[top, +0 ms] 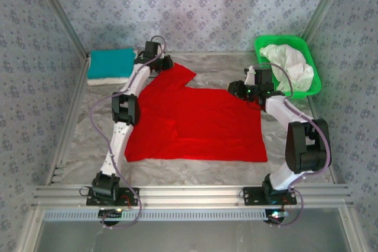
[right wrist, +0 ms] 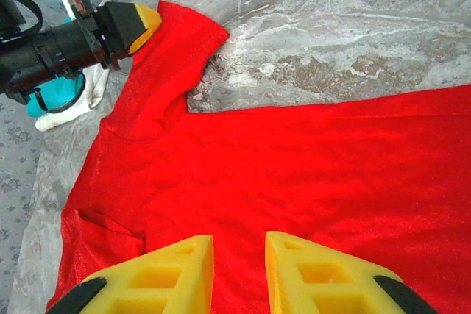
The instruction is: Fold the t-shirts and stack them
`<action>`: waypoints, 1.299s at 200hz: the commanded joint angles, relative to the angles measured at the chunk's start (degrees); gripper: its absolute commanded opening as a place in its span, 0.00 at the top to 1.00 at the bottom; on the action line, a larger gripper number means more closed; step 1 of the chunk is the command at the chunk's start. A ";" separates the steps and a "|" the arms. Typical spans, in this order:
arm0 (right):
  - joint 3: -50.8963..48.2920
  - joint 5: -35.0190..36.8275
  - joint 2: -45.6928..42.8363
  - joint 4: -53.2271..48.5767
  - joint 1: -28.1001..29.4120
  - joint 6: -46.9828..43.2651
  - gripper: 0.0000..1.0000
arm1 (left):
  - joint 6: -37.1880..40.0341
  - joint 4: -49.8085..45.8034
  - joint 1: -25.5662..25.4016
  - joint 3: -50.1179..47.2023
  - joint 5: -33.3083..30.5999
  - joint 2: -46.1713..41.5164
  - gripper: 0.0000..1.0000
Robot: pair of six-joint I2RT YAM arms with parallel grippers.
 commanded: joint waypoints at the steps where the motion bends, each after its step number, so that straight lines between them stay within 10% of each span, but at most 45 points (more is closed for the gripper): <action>1: 2.93 1.70 2.14 -4.40 -0.33 -1.44 0.73 | 3.19 0.24 0.81 0.73 -1.83 -4.29 1.00; 97: 6.69 3.24 6.92 -5.93 -0.33 -1.44 0.73 | 8.74 -2.34 0.43 0.98 -5.95 -8.96 1.00; 107: 6.99 3.22 7.20 -6.12 -0.33 -1.74 0.73 | 9.12 -2.39 0.14 0.99 -6.55 -8.86 0.77; 130: 7.35 2.52 7.69 -5.36 -0.16 -1.25 0.73 | 9.07 -3.25 -0.93 0.81 -7.13 -8.11 0.58; 175: 11.81 0.54 10.53 -6.51 2.04 -1.43 0.74 | 4.36 -8.73 -1.94 -0.65 -7.40 -8.36 0.90; 260: 14.77 12.83 12.73 -17.74 5.81 -4.75 1.00 | 0.26 15.52 -3.49 -59.50 -9.68 -38.26 0.87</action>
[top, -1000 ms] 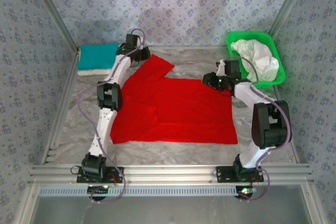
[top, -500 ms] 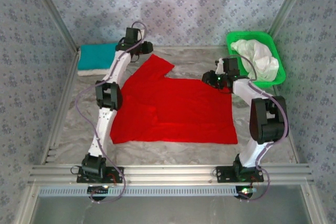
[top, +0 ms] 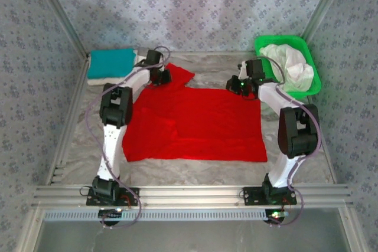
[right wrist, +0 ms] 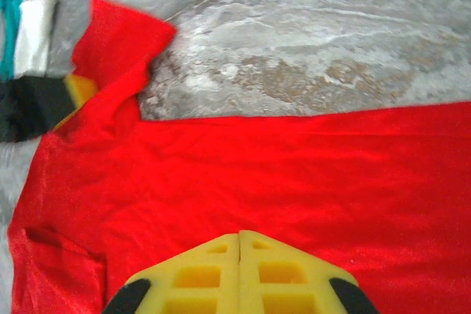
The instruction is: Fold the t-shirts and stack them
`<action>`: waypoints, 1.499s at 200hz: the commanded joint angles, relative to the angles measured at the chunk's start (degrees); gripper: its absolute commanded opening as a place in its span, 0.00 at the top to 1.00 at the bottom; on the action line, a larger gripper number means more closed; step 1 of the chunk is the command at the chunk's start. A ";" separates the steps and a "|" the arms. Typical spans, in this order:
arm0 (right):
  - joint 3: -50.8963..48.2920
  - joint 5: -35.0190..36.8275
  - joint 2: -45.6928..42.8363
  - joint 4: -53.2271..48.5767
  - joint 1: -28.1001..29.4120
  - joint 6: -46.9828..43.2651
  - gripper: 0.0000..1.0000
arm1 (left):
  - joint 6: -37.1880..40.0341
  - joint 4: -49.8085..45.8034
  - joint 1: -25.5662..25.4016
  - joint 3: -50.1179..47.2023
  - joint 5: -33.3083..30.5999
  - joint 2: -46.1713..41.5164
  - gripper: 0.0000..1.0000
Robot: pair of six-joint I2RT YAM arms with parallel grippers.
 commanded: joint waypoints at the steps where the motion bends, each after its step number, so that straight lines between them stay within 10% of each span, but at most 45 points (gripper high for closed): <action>1: 1.32 6.04 2.02 -6.60 2.71 -2.78 1.00 | -1.61 7.24 -0.43 -8.65 -1.71 -8.03 0.87; 207: -8.79 0.86 2.42 1.61 3.03 5.12 1.00 | -7.85 17.66 -2.78 -51.35 -4.48 -27.73 0.91; 300: -6.09 0.71 3.24 2.36 2.68 4.98 1.00 | 5.19 -2.31 1.13 -8.71 -8.68 -14.01 0.53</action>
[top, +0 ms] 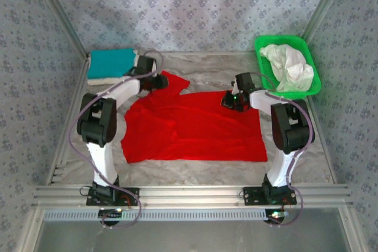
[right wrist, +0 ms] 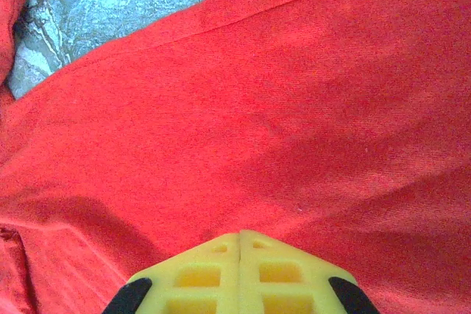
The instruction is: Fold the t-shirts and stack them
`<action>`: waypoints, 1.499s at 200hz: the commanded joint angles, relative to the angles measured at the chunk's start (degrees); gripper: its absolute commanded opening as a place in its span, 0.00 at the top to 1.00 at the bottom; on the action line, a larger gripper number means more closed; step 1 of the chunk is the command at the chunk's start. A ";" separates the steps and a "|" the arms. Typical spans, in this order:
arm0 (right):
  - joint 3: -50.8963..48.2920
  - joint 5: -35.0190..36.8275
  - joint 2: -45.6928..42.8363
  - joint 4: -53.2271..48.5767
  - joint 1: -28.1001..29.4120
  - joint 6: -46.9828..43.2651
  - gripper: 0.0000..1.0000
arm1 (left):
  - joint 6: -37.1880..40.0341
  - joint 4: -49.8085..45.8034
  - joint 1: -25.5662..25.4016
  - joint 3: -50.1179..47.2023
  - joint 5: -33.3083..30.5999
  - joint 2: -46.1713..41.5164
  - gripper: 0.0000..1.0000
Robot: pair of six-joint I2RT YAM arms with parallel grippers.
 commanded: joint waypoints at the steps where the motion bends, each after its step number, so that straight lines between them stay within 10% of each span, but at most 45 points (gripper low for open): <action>1: 1.51 -0.82 -0.58 0.40 -0.38 0.75 1.00 | 5.51 -8.88 2.07 11.78 -2.05 7.50 0.52; 105: 1.20 -1.75 -0.09 1.31 -1.73 0.44 1.00 | 7.93 -32.56 2.80 69.54 -1.28 42.75 0.36; 182: -0.65 -3.64 -0.69 2.60 -3.27 0.14 1.00 | 4.12 -27.41 2.64 67.76 1.89 47.00 0.34; 231: -2.41 -4.99 -1.06 3.99 -5.08 0.51 1.00 | 3.77 -27.33 1.44 67.98 4.07 47.55 0.62; 300: -3.85 -6.71 -0.89 5.74 -6.62 1.27 1.00 | 4.48 -26.63 0.51 67.89 5.81 47.13 0.73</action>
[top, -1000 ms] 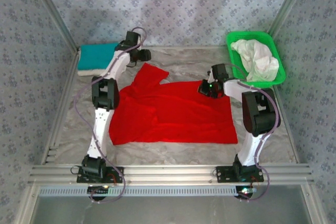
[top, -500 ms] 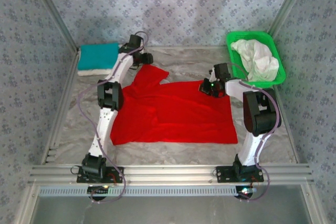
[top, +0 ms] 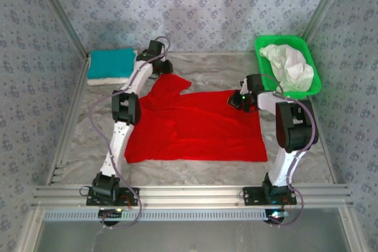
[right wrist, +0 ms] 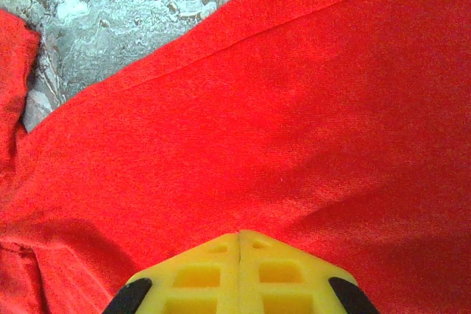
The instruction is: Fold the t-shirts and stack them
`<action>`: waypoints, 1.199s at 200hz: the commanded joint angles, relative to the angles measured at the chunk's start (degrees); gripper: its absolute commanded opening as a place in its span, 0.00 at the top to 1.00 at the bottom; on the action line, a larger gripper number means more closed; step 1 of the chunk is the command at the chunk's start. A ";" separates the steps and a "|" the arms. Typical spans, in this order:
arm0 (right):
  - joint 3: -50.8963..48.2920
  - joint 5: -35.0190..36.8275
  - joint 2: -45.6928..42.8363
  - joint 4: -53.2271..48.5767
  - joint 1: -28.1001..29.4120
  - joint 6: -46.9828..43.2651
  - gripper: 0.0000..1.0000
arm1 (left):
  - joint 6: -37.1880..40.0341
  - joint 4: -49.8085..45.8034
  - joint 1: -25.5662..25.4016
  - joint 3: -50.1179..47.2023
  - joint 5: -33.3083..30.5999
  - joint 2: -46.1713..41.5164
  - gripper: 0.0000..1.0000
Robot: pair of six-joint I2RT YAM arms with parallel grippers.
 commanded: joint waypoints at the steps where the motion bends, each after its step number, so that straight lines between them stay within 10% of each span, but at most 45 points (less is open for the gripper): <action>1: -0.55 -1.46 -0.95 0.57 -0.59 0.81 1.00 | 0.22 -0.24 -0.93 1.07 2.90 1.21 0.73; 30: -0.63 -2.01 -1.21 0.58 -1.33 0.73 1.00 | 1.04 -1.87 -1.15 1.00 0.89 0.02 0.53; 59: -1.23 -3.35 -1.54 1.75 -2.03 1.66 1.00 | 2.76 -2.73 -1.15 0.46 -0.51 -0.20 0.52; 143: -2.46 -5.47 -2.39 3.43 -3.98 3.31 1.00 | 1.98 -3.88 -1.93 0.19 -1.72 -0.53 0.99; 192: 4.32 2.14 -4.00 -7.07 -2.73 -4.06 1.00 | 3.48 -3.69 -1.94 0.24 -2.81 -5.78 1.00; 240: 17.66 13.42 -0.99 -18.32 -2.38 -12.66 0.76 | 7.10 -0.80 -1.93 0.11 -7.82 -10.85 1.00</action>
